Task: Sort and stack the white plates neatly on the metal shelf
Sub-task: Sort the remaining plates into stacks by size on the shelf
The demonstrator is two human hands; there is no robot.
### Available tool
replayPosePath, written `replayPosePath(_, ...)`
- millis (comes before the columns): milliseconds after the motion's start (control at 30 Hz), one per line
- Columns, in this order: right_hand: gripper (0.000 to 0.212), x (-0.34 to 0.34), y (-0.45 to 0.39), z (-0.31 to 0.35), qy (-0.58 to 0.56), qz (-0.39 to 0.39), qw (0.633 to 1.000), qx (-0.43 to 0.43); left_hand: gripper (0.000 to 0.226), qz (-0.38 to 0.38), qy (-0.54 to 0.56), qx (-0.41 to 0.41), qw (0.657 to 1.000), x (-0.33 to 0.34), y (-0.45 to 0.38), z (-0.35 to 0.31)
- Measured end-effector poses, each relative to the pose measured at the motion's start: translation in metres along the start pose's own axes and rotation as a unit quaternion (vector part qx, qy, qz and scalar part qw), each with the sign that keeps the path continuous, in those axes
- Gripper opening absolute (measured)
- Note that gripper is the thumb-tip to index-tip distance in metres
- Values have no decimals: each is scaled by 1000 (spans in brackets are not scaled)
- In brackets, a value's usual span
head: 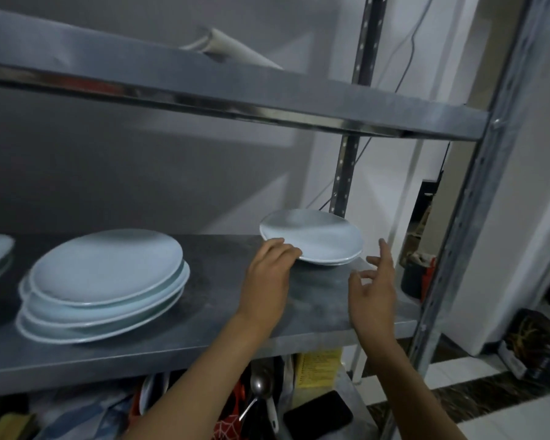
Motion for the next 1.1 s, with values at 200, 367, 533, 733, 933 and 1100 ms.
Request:
replayPosePath(200,28,-6,16,48,-14,49,992,-117,35,1,-38,28,999,-53,-6,-2)
replayPosePath(367,23,14,36,78,-53,100,984,-136,32,-10,-52,26,998,-113,-6,9)
replayPosePath(533,25,53,72,102,-106,133,972,-160,43,-12,-86,-38,995,-182,11,24)
replayPosePath(733,27,104,104,116,-96,221,956,-169,43,1,-165,-124,979,-254,43,55)
replayPosePath(933,17,129,135,123,-28,265,934,-239,38,12,-205,-165,965,-283,58,67)
replayPosePath(1100,18,133,142,116,-18,287,930,-228,37,22,-186,-159,969,-274,54,64)
Point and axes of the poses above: each hand's wrist, its own y-axis away from the middle knuckle, its own x-axis out of the palm, z = x × y, the point moved 2 cm from there along -y, towards the middle knuckle, and after that the axes turned 12 degrees about x, right-handed, at the moved point
